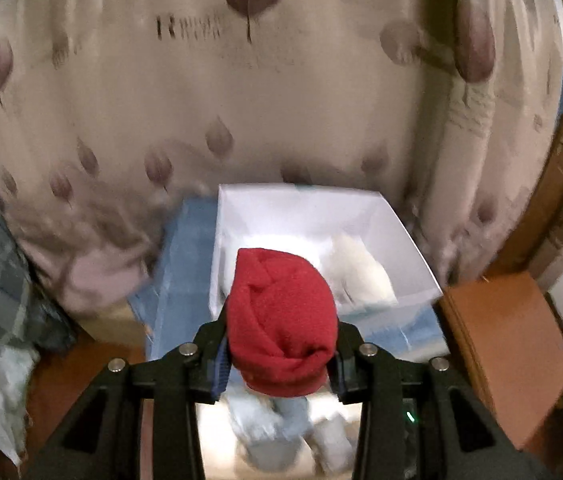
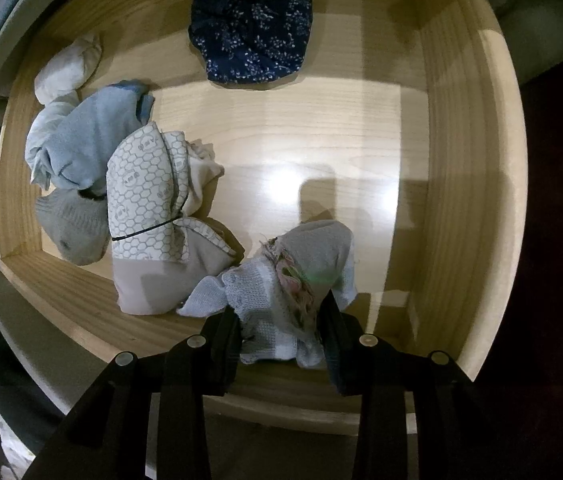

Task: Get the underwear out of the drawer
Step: 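Lift the red underwear toward the white box with the left tool while the right tool grasps floral underwear, then lower the red underwear into the white box and open the left tool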

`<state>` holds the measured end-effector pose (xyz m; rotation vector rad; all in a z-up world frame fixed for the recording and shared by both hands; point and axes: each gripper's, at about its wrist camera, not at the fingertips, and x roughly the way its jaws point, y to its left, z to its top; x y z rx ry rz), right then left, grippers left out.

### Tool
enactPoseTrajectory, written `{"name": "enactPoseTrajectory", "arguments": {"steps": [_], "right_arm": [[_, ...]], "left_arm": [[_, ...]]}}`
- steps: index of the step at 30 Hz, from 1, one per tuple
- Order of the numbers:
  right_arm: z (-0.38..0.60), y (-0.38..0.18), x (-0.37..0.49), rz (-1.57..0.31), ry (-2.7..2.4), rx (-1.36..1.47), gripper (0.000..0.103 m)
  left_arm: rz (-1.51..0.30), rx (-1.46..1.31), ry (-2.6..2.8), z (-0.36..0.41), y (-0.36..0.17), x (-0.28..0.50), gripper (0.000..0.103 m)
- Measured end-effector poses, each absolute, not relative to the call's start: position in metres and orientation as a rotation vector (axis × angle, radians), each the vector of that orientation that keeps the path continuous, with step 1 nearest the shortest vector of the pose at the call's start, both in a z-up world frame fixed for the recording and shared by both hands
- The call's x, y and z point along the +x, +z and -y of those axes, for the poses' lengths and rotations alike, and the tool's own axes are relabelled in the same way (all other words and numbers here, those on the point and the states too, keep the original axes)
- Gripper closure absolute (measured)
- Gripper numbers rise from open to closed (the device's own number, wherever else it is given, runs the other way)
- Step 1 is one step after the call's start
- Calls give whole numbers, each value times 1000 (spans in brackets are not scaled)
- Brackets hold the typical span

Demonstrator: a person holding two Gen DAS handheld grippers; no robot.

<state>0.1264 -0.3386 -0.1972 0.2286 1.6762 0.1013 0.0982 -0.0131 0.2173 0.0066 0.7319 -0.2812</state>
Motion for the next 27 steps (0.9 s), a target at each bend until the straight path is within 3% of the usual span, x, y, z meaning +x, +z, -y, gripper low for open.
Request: {"name": "enactPoseTrajectory", "arguments": {"steps": [13, 27], "right_arm": [[344, -197, 128, -1673, 109, 247, 69], [346, -197, 130, -1675, 106, 253, 69]], "left_arm": [[-661, 112, -237, 40, 203, 176, 64], [-810, 161, -227, 51, 138, 206, 62]]}}
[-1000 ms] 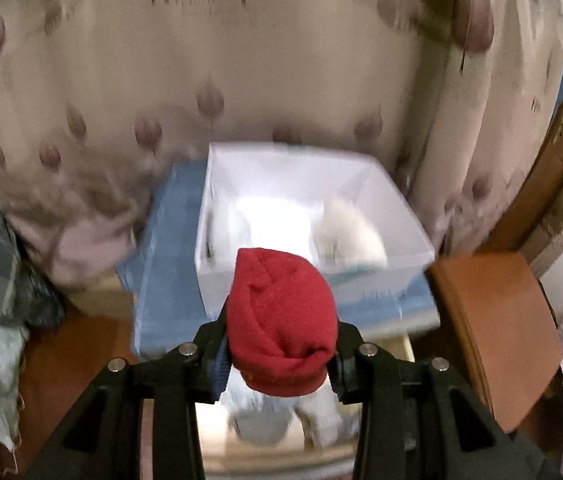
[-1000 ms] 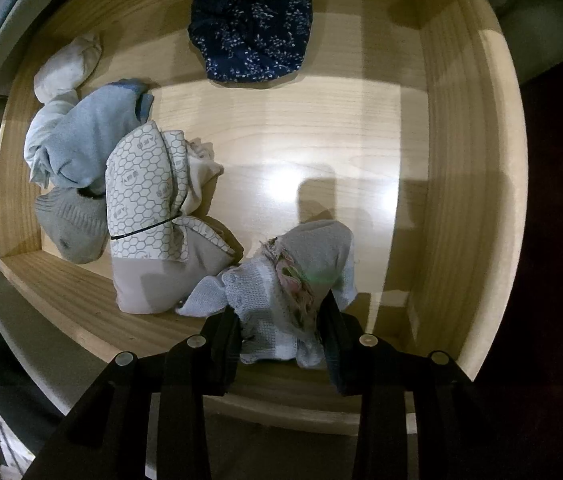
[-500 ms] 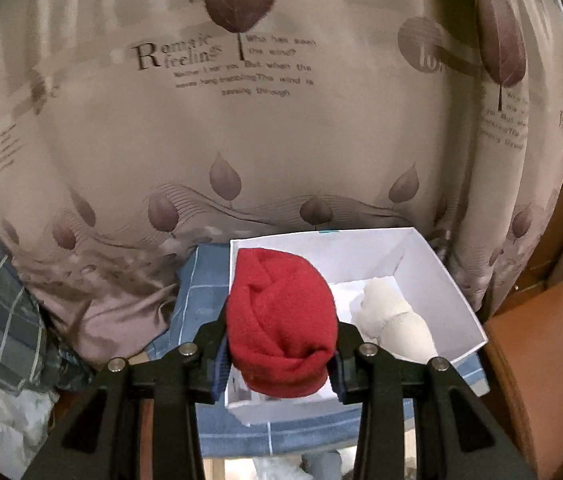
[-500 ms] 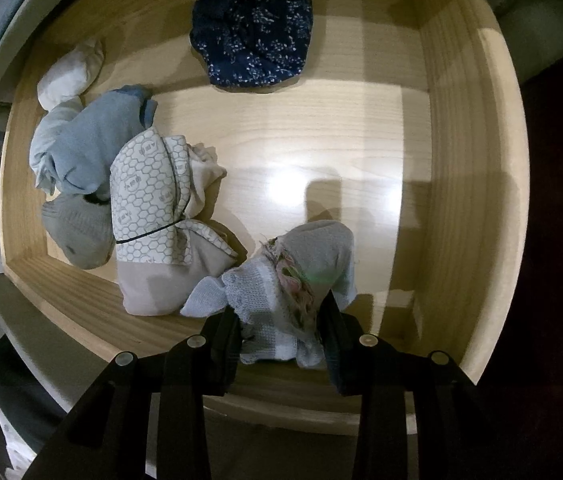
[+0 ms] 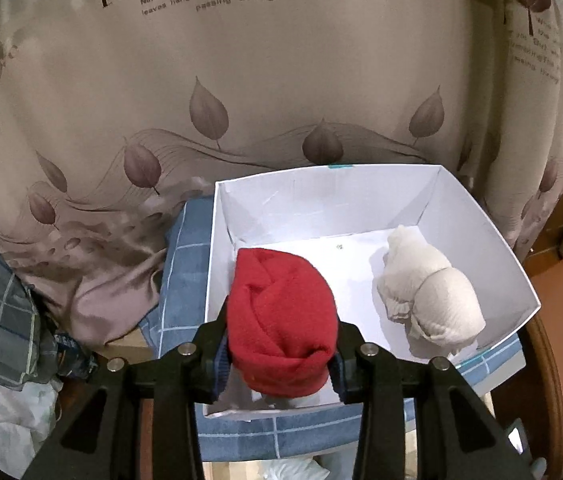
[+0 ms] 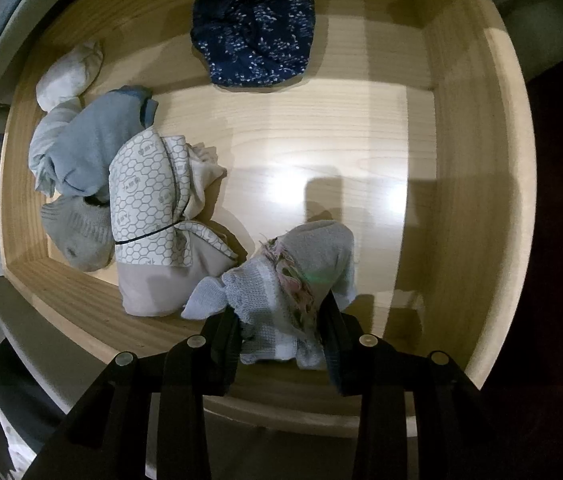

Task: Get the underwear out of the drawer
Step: 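Lower the red underwear into the white box and open the left tool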

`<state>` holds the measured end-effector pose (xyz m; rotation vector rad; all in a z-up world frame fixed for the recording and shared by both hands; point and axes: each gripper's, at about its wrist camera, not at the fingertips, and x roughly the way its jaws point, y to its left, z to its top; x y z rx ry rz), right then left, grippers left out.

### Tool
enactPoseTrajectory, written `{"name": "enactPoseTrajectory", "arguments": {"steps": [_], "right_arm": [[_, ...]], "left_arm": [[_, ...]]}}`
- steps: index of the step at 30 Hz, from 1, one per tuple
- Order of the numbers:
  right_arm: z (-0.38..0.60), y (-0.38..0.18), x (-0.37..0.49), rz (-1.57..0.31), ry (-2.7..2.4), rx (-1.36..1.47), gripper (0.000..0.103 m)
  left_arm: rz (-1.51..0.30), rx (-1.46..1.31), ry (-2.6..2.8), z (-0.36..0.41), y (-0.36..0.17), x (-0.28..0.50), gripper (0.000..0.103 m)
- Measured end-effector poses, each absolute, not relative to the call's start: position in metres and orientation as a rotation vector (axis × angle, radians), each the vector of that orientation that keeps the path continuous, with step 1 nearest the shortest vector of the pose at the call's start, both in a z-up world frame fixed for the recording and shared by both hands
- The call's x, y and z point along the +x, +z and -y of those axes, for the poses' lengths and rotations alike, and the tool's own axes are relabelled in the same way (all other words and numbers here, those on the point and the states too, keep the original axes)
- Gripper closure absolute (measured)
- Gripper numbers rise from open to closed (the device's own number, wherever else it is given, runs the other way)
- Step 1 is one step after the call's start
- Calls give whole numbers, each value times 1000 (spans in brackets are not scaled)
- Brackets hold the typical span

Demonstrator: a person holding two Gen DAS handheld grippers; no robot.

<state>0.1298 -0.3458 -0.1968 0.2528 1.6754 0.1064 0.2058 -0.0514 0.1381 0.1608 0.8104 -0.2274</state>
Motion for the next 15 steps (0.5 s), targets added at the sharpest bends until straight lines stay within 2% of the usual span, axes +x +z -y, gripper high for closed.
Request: {"name": "enactPoseTrajectory", "arguments": {"steps": [15], "right_arm": [[345, -201, 129, -1675, 97, 252, 69]], "left_arm": [[-865, 97, -262, 48, 146, 204, 46]]}}
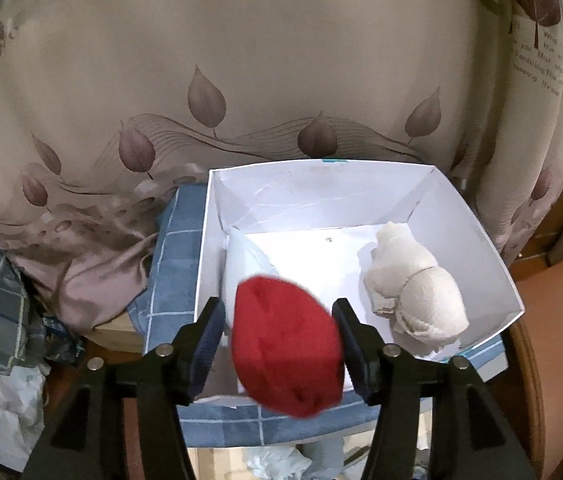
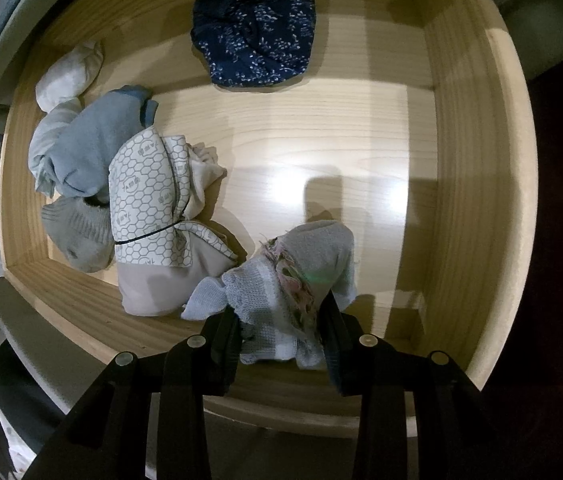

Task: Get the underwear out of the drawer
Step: 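Lower the red underwear into the white box and open the left tool, then move the left tool back over the open drawer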

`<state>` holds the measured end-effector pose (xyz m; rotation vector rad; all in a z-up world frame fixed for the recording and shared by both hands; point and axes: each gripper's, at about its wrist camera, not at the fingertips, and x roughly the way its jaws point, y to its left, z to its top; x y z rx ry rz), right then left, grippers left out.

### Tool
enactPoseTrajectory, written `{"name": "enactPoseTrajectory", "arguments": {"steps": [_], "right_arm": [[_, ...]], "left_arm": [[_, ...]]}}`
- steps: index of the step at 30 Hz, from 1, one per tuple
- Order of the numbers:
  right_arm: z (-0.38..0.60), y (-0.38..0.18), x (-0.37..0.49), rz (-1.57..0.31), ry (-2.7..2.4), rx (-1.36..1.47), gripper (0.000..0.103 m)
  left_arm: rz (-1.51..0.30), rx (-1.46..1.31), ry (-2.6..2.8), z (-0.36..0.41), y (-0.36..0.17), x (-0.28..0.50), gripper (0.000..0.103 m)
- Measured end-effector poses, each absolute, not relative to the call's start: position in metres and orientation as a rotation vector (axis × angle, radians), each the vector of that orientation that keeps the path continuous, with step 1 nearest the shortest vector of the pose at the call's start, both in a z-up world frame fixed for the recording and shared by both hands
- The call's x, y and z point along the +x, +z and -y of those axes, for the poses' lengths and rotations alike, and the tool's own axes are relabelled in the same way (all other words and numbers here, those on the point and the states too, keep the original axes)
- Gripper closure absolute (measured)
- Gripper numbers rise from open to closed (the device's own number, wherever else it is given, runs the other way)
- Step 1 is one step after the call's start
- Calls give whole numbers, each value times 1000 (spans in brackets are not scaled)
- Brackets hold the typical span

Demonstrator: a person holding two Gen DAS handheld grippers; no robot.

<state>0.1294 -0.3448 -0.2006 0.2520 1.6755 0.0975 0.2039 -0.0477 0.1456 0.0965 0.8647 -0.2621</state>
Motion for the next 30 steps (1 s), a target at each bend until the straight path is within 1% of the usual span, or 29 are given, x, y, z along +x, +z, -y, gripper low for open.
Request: {"name": "enactPoseTrajectory", "arguments": {"steps": [10, 17, 24, 30], "right_arm": [[344, -200, 130, -1675, 96, 254, 69], [344, -200, 130, -1674, 96, 254, 70], [343, -197, 130, -1662, 92, 243, 69], [344, -192, 128, -1642, 79, 246, 69]], "left_arm": [[-812, 71, -269, 47, 177, 195, 46], [-824, 106, -251, 38, 181, 186, 46], [-904, 165, -242, 18, 159, 164, 46], [-972, 163, -226, -5, 117, 131, 46]]}}
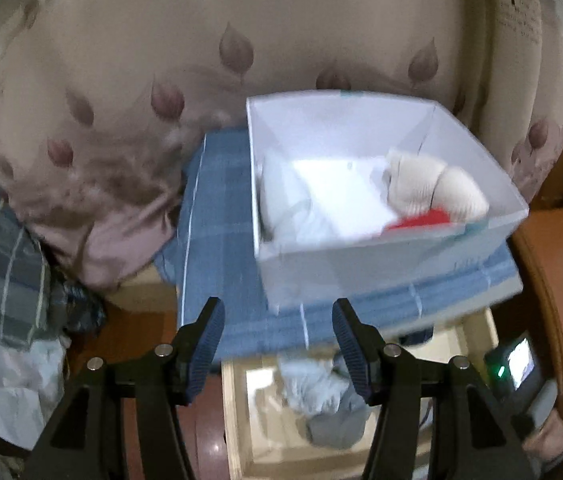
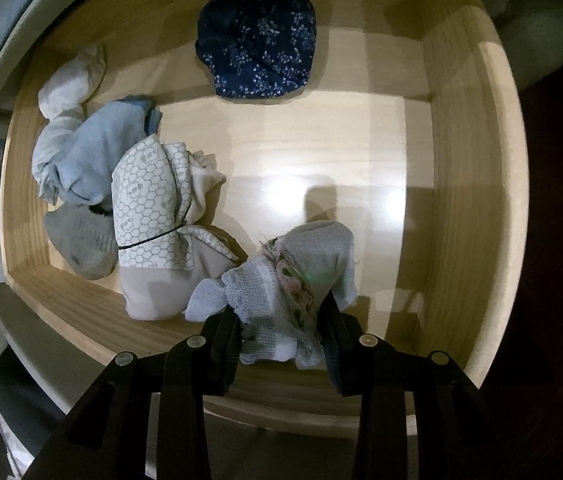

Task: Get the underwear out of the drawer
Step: 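Move the left tool back over the open drawer, then lift the floral lace underwear into the white box and open the right tool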

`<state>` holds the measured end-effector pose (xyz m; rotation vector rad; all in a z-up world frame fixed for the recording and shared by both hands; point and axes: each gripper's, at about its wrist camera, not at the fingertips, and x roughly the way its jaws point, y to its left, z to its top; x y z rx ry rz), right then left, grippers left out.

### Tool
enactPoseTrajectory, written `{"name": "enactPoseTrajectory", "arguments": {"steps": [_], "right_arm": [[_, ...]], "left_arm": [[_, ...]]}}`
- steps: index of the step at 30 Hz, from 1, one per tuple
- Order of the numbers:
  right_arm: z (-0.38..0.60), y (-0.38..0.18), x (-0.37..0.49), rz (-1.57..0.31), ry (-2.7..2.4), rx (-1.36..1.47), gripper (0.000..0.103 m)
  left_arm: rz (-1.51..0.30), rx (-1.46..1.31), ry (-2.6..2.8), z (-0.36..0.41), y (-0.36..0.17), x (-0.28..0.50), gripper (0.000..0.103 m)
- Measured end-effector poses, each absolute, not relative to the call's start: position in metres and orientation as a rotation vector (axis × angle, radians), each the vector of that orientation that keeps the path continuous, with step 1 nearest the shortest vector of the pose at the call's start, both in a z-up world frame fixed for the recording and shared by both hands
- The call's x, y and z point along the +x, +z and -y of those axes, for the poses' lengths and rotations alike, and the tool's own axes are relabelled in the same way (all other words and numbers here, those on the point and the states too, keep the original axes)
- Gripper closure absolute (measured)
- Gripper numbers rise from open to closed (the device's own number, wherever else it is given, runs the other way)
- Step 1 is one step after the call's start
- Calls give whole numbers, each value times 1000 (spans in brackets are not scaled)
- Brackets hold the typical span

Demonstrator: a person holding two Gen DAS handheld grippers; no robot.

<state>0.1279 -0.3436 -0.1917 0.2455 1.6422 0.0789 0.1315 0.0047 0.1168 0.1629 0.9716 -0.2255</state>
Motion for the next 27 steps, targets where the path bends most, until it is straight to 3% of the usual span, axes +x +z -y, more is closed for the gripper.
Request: {"name": "enactPoseTrajectory", "arguments": {"steps": [15, 27], "right_arm": [[353, -176, 116, -1578, 62, 270, 69], [357, -155, 101, -1492, 50, 277, 70]], "left_arm": [[-1125, 18, -100, -33, -2, 73, 46], [-1124, 82, -65, -23, -22, 60, 46]]}}
